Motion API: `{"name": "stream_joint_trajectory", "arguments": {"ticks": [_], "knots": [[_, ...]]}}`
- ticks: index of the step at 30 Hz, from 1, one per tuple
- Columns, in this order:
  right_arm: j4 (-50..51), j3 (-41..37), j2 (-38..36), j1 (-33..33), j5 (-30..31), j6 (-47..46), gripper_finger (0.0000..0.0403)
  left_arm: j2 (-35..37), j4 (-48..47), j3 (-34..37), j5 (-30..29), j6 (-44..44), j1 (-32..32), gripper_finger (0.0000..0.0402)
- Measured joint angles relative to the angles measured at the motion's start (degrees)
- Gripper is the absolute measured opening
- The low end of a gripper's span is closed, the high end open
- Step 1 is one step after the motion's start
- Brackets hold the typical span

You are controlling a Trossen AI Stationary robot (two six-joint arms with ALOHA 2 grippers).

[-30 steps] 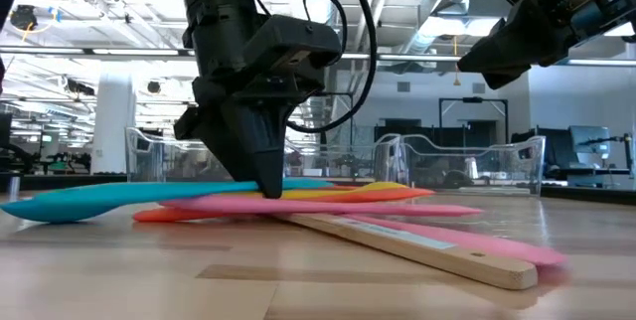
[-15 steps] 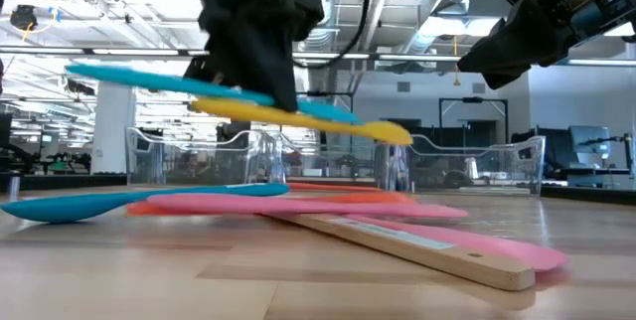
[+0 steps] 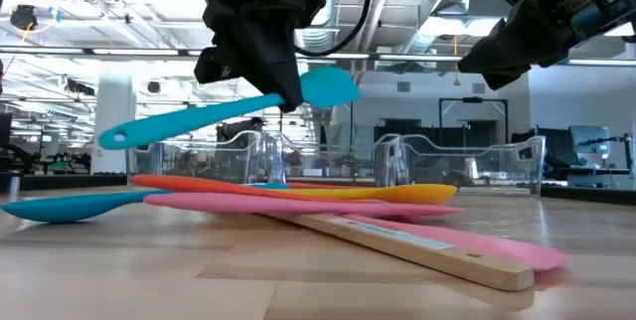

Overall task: Pick & Place Kitchen Items
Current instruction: Put the blue spatula into the middle transparent bin

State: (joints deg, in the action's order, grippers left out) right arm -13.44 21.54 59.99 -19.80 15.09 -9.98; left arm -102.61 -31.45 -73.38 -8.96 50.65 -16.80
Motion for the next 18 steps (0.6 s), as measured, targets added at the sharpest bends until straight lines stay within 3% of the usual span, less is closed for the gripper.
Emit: {"name": "stream_joint_trajectory", "arguments": {"ticks": [9, 18], "knots": [[1.24, 0.00, 0.00, 0.01, 0.00, -0.02, 0.0001, 6.86, 0.90, 0.00, -3.27, -9.66, 0.41, 0.0004], [1.01, 0.00, 0.00, 0.01, 0.00, -0.15, 0.0001, 18.10, 0.85, 0.00, -13.63, -22.41, 2.16, 0.0004]]}}
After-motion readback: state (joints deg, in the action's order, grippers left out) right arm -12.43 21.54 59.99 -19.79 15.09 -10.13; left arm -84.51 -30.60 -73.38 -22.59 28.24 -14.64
